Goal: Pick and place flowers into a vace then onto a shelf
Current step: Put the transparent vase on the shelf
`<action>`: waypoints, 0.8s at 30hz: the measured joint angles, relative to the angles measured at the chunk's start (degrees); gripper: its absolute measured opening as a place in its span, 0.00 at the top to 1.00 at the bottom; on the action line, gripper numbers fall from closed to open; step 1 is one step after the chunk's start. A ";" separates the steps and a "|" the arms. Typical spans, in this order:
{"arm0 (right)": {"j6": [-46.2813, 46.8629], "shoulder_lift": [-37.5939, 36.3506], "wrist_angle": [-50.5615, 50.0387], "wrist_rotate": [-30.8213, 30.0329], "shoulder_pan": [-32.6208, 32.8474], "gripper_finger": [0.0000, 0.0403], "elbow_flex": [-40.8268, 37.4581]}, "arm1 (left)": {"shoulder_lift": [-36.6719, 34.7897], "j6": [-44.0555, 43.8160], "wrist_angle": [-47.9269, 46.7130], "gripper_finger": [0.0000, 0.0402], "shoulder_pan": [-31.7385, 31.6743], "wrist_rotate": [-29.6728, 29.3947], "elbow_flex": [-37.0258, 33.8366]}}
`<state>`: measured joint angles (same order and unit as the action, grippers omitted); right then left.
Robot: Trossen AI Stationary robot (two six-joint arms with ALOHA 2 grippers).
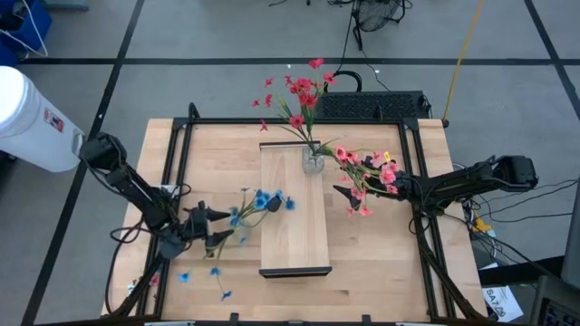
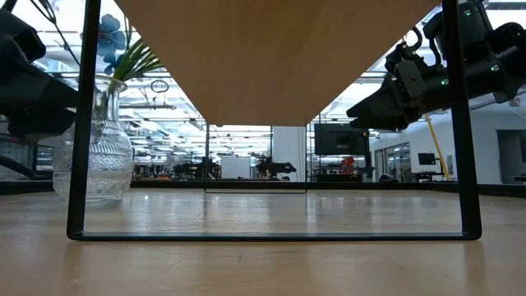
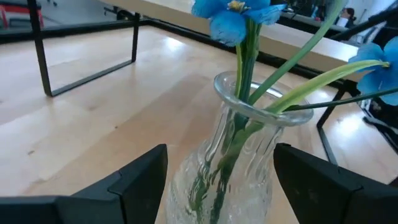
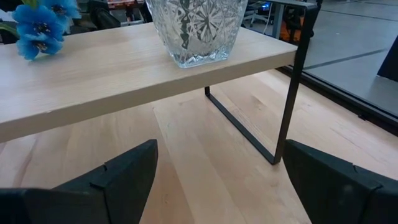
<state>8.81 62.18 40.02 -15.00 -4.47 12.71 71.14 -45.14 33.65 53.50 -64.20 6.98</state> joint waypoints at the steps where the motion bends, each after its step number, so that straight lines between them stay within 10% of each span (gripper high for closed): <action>1: -0.01 0.01 -0.01 0.00 0.00 0.17 0.00 | 0.01 -0.57 0.07 0.27 -0.38 0.42 0.00; 24: 0.12 0.01 -0.02 0.04 0.00 0.17 0.00 | -0.01 6.75 7.23 0.27 -3.76 4.78 0.02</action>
<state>8.93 62.19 40.00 -14.96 -4.47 12.71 71.13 -38.39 40.88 49.74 -59.42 7.01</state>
